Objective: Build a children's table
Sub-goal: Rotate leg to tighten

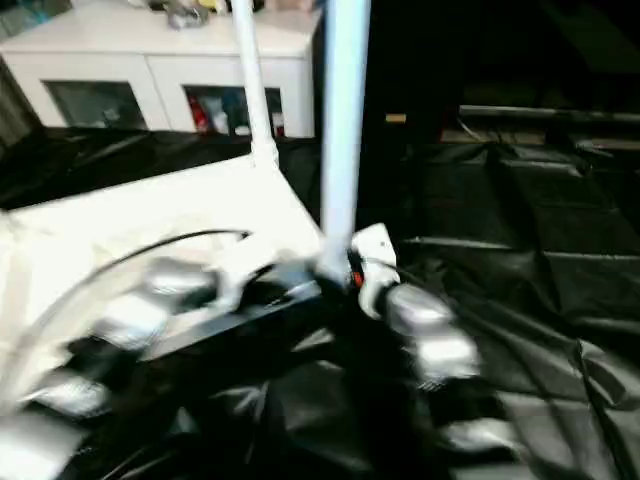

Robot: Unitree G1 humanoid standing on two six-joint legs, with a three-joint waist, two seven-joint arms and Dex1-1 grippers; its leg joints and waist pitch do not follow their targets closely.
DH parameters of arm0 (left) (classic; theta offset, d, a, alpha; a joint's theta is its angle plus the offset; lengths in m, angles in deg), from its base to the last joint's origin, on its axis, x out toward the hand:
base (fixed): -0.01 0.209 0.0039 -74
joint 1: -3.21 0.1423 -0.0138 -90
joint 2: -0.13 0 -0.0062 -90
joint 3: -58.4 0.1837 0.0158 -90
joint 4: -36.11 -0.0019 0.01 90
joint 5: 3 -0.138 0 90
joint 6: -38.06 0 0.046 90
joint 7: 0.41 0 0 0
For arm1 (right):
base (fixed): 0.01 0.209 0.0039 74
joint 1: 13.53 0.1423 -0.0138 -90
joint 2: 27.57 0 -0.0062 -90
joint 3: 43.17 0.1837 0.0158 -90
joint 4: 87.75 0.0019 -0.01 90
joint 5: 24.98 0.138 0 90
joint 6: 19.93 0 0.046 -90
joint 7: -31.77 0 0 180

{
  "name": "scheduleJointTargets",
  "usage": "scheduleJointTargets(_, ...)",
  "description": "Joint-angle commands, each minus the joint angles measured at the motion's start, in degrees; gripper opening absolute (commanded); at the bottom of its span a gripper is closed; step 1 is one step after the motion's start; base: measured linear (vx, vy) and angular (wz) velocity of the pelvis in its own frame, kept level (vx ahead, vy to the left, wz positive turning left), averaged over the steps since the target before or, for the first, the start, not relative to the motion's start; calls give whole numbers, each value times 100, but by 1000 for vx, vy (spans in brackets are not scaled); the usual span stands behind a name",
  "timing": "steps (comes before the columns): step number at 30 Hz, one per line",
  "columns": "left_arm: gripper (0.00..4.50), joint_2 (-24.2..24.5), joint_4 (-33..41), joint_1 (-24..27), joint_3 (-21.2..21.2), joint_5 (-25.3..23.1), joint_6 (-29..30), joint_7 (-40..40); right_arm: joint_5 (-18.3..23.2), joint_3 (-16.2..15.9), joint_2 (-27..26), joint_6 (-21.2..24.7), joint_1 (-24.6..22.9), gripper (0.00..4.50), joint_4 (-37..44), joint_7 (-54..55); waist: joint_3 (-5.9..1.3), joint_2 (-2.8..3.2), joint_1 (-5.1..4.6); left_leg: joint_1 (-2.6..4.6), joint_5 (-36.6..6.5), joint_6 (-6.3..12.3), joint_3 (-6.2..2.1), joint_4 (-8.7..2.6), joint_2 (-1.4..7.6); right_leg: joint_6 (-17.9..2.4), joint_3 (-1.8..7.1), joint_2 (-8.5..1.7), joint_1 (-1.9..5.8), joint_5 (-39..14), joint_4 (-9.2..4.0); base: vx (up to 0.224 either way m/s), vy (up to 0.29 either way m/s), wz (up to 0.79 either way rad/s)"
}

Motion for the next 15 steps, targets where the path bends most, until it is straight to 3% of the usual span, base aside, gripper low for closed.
scheduleJointTargets(1, 0, -85, 226, -105, 151, 52, -173, -205, 122, -472, -160, 95, 13, 376, 161, -605, -411, -55, 76, 24, -1358, 457, -162, -388, 455, -1204, 359, -498, 219, -1347, -361, 52, -52, 0)
scheduleJointTargets(3, 0, 153, 413, -6, 130, 189, -119, -569, 179, -496, 118, 172, 59, 376, 230, -1153, -427, -143, 139, 27, -1035, 536, -142, -356, 465, -1370, 344, -481, 217, -874, -296, 0, 0, 0)
scheduleJointTargets(5, 0, 299, 526, 48, 127, 261, -78, -785, 186, -486, 259, 201, 113, 376, 236, -1473, -458, -107, 216, -18, -646, 689, -121, -292, 463, -1461, 346, -483, 208, -417, -197, 0, 0, 0)
scheduleJointTargets(6, 0, 391, 581, 81, 132, 282, -62, -898, 195, -481, 334, 201, 168, 344, 212, -1631, -466, -139, 238, -45, -485, 754, -120, -258, 467, -1520, 338, -470, 189, -178, -139, 0, 0, 0)
scheduleJointTargets(8, 0, 514, 639, 135, 142, 282, -66, -1013, 221, -475, 431, 187, 267, 344, 144, -1822, -460, -165, 253, -32, -490, 817, -103, -250, 468, -1564, 329, -449, 157, -173, -128, 0, 0, 0)
scheduleJointTargets(9, 0, 578, 696, 179, 137, 299, -59, -1071, 264, -496, 483, 202, 320, 326, 119, -1910, -439, -145, 267, -22, -607, 792, -101, -260, 476, -1548, 323, -443, 136, -382, -159, 0, 0, 0)
scheduleJointTargets(11, 0, 613, 783, 236, 117, 320, -26, -1107, 260, -541, 520, 187, 394, 311, 48, -2021, -413, -203, 272, -10, -900, 654, -94, -285, 486, -1474, 336, -460, 142, -825, -201, 0, 0, 0)
scheduleJointTargets(12, 0, 607, 806, 251, 96, 322, -10, -1089, 241, -551, 506, 175, 418, 302, 22, -2034, -406, -171, 287, 19, -1027, 544, -89, -297, 494, -1415, 347, -462, 118, -1066, -229, 0, 0, 0)
scheduleJointTargets(15, 0, 603, 859, 279, 61, 342, 28, -1057, 263, -558, 419, 203, 464, 286, -19, -2041, -390, -193, 295, 46, -1239, 315, -73, -324, 507, -1301, 363, -463, 107, -1386, -262, 0, 0, 0)
